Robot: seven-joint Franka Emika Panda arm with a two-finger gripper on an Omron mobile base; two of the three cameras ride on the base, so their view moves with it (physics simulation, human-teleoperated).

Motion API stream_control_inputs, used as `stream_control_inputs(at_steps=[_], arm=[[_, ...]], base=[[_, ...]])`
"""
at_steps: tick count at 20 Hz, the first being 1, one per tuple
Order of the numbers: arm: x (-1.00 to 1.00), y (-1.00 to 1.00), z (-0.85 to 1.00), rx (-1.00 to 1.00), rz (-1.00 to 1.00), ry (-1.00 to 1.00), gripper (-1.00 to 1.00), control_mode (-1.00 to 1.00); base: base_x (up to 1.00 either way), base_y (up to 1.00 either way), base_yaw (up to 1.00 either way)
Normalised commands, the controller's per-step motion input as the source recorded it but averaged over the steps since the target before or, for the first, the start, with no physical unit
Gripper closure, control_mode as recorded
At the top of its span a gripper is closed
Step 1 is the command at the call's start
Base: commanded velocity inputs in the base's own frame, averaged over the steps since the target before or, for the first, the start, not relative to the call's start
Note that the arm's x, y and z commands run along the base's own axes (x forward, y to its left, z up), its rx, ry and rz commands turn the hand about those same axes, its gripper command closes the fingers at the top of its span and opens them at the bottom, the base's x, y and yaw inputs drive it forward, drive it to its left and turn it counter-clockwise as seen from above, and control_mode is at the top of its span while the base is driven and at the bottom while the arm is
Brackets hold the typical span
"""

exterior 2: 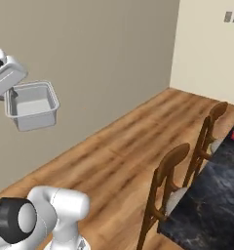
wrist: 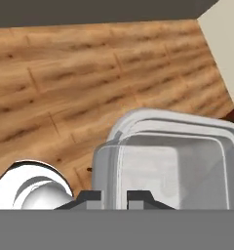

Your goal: Retrieve the tupperware and aluminum foil from the cabinet and place them on the dining counter near the plate with broccoli and potato to prepare for storing leftovers.

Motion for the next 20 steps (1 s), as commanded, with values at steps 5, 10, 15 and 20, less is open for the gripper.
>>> stream_control_inputs(at_steps=[5,10,15,20], arm=[[0.00,0.00,0.00,0.00,0.00,0.00,1.00,1.00],[0.00,0.00,0.00,0.00,0.00,0.00,1.00,1.00],[0.00,0.00,0.00,0.00,0.00,0.00,1.00,1.00],[0.00,0.00,0.00,0.00,0.00,0.00,1.00,1.00]], base=[[0.75,0.24,-0.65],[0.62,0.28,-0.70],[0.38,0.36,-0.80],[0.40,0.54,-0.77]])
